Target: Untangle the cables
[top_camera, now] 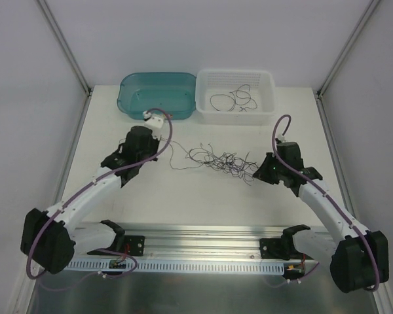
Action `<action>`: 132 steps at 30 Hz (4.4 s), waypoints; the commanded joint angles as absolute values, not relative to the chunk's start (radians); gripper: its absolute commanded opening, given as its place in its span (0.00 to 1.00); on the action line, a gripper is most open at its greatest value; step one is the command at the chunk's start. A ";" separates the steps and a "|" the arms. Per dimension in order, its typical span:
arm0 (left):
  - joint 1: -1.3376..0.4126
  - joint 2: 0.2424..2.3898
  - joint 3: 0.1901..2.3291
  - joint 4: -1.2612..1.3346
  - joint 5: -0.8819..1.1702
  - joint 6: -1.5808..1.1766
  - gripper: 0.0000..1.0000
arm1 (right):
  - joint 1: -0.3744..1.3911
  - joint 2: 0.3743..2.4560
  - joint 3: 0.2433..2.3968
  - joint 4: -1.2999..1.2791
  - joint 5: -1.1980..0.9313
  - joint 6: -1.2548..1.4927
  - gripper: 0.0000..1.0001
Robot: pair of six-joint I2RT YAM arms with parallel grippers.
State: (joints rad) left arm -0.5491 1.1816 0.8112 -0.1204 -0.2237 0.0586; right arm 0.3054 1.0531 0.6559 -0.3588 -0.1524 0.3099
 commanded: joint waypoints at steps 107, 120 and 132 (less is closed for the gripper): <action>0.130 1.083 0.811 -0.307 -0.055 -0.215 0.05 | -0.092 0.856 1.034 -0.632 -0.376 0.183 0.01; -0.158 1.019 0.781 -0.245 0.228 -0.147 0.99 | 0.192 0.896 0.976 -0.646 -0.200 0.163 0.01; -0.600 1.276 0.877 -0.195 0.124 -0.736 0.99 | 0.278 0.847 0.925 -0.646 -0.147 0.101 0.01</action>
State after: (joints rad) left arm -0.5259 1.1767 0.7868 -0.2291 0.1902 -0.5919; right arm 0.2577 0.8833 0.9211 -0.6491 -0.1902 0.1394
